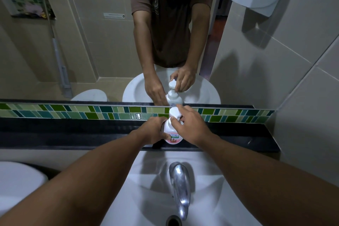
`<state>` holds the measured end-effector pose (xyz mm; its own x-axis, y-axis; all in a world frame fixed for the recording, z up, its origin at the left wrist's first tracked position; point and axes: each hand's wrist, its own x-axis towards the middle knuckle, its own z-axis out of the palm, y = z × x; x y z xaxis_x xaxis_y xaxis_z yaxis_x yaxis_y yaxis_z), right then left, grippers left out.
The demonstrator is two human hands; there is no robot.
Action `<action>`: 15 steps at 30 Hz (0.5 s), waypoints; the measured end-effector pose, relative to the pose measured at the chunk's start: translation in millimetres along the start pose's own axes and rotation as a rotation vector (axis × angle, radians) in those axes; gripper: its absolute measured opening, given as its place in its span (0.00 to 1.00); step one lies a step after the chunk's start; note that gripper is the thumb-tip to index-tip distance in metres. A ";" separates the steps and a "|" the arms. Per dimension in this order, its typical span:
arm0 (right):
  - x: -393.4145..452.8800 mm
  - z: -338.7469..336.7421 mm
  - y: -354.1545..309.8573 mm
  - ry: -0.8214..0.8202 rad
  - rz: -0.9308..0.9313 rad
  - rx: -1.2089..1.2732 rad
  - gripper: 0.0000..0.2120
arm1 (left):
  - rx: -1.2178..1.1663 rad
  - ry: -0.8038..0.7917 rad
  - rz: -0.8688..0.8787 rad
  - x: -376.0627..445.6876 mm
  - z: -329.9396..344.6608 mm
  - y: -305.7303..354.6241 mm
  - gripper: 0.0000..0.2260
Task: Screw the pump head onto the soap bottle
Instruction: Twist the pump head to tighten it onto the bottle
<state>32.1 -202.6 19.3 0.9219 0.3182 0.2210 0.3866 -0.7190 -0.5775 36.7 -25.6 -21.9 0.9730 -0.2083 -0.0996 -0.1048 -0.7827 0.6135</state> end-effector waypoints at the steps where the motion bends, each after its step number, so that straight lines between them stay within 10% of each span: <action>1: -0.5 0.2 0.3 0.004 -0.004 0.006 0.23 | -0.001 0.000 0.001 0.9 0.4 -0.5 0.25; 15: -3.5 -3.4 3.8 -0.047 0.003 -0.010 0.36 | 0.036 0.019 -0.025 -1.1 5.7 1.2 0.25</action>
<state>30.4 -208.5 18.9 0.9209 0.3448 0.1820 0.3845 -0.7258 -0.5704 34.3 -29.7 -25.5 0.9790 -0.1779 -0.0996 -0.0875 -0.8082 0.5824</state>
